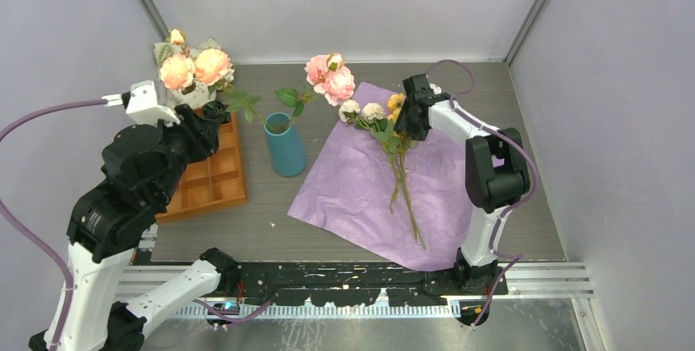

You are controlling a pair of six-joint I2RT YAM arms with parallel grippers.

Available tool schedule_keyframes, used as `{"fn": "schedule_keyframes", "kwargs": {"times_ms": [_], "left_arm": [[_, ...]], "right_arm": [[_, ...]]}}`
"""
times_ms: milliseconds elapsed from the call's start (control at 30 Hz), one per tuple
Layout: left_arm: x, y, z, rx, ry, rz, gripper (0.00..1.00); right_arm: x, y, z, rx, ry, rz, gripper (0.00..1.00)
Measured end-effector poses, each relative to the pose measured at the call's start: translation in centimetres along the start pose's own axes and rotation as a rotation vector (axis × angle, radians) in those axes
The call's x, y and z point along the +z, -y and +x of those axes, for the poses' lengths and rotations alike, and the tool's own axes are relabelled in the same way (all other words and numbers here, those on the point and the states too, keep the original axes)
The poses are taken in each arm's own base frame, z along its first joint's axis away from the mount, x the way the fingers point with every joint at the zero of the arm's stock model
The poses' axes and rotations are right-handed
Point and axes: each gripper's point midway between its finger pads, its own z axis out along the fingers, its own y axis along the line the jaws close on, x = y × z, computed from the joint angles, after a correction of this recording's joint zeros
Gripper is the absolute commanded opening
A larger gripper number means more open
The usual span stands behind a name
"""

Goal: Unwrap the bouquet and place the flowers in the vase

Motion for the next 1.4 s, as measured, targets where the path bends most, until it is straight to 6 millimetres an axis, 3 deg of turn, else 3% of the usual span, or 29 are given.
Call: {"fn": "schedule_keyframes", "kwargs": {"times_ms": [133, 533, 733, 833, 933, 1133, 1233, 1400], "left_arm": [[-0.8, -0.3, -0.4, -0.016, 0.023, 0.01, 0.44], [-0.7, -0.4, -0.1, -0.014, 0.016, 0.007, 0.44], [-0.7, -0.3, -0.1, -0.016, 0.015, 0.009, 0.44], [-0.8, -0.3, -0.1, -0.017, 0.016, 0.01, 0.44], [-0.9, -0.4, -0.2, -0.019, 0.02, 0.012, 0.44], [-1.3, -0.1, -0.2, -0.027, 0.023, 0.046, 0.45], [-1.6, 0.3, -0.1, -0.03, 0.022, 0.076, 0.46], [-2.3, 1.7, 0.0, -0.033, 0.019, 0.176, 0.46]], "right_arm": [[1.6, 0.3, 1.1, -0.005, -0.036, 0.014, 0.49], [3.0, 0.1, 1.6, -0.006, -0.047, 0.01, 0.01], [2.3, -0.2, 1.3, 0.0, -0.039, -0.012, 0.01], [0.5, -0.4, 0.8, 0.005, -0.017, -0.035, 0.01], [-2.7, -1.2, -0.9, 0.016, 0.041, -0.086, 0.01], [-10.8, -2.9, -4.4, 0.043, 0.197, -0.226, 0.01], [-13.2, -3.3, -4.9, 0.05, 0.231, -0.273, 0.01], [-15.5, -4.0, -4.7, 0.052, 0.237, -0.332, 0.01]]}}
